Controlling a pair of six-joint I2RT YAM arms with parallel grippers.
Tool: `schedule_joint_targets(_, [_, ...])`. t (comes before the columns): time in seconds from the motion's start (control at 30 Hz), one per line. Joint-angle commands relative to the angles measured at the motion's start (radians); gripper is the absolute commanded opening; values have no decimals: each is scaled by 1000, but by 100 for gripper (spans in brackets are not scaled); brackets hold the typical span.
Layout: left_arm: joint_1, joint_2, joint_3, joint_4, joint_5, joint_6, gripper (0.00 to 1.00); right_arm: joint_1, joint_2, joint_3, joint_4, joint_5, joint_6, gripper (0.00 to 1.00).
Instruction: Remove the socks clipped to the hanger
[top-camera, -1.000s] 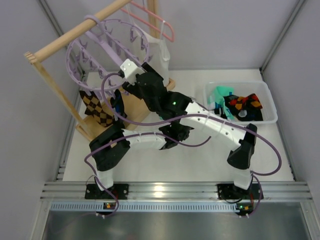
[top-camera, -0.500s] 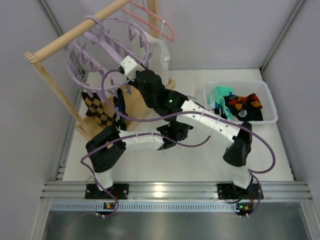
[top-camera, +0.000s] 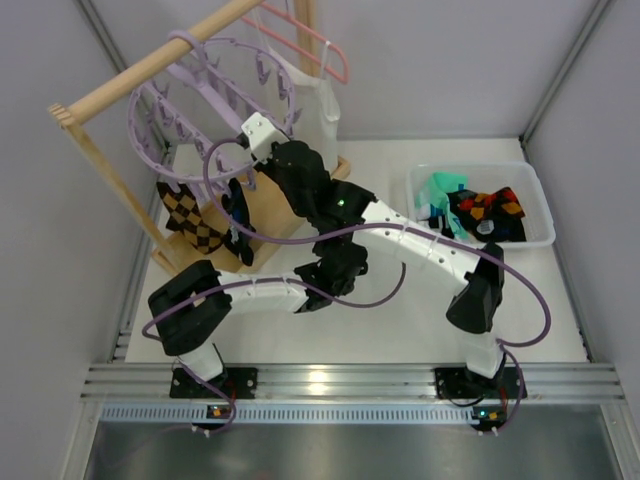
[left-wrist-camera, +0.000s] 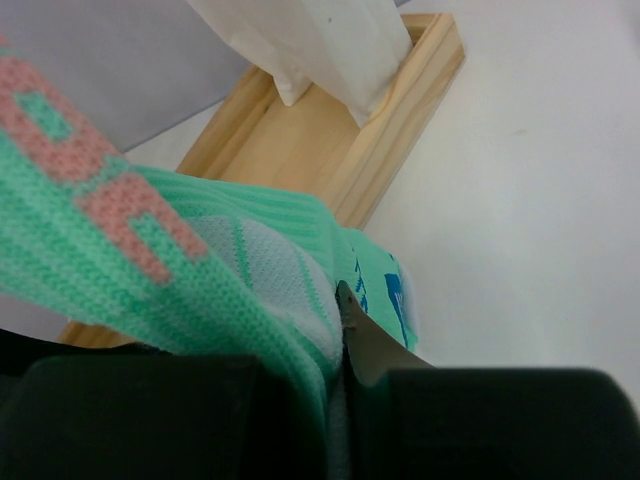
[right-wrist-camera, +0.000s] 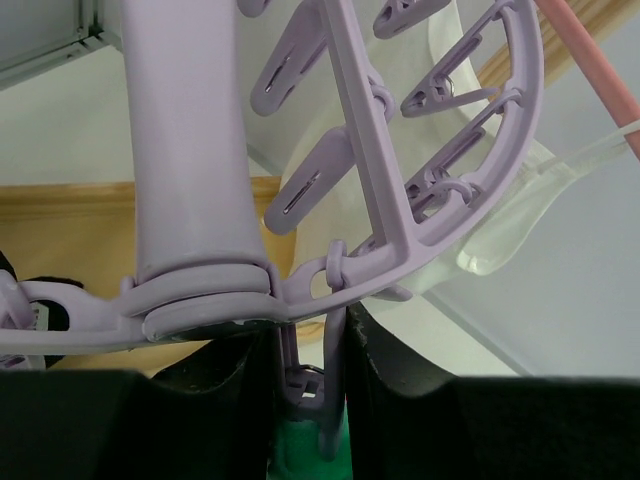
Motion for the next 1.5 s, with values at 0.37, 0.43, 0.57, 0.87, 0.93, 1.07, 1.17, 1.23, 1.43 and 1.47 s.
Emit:
schedule_joint_targets(0.37, [-50, -137, -145, -7, 85, -197, 0, -2, -52, 53, 29, -85, 132, 12])
schedule_joint_targets(0.43, [-70, -168, -169, -18, 106, -231, 0, -6, -60, 32, 32, -91, 138, 13])
schedule_joint_targets(0.57, [-113, -228, -205, -39, 151, -263, 0, -17, -77, 18, 29, -117, 169, 11])
schedule_joint_targets(0.87, [-141, -432, -295, -166, 365, -404, 0, -20, -239, -174, 57, -195, 224, 48])
schedule_joint_targets(0.93, [-141, -462, -298, -212, 402, -430, 0, -20, -289, -221, 55, -210, 240, 63])
schedule_joint_targets(1.07, [-141, -518, -278, -306, 470, -458, 0, -20, -372, -289, 31, -247, 258, 73])
schedule_joint_targets(1.17, [-141, -562, -268, -349, 537, -475, 0, -20, -463, -350, -26, -261, 281, 78])
schedule_joint_targets(1.23, [-141, -591, -252, -367, 592, -492, 0, -22, -529, -428, -64, -229, 299, 80])
schedule_joint_targets(1.43, [-141, -570, -113, -403, 697, -489, 0, -25, -882, -681, -204, 105, 390, 90])
schedule_joint_targets(1.47, [-141, -535, -84, -407, 723, -481, 0, -31, -964, -706, -275, 156, 440, 91])
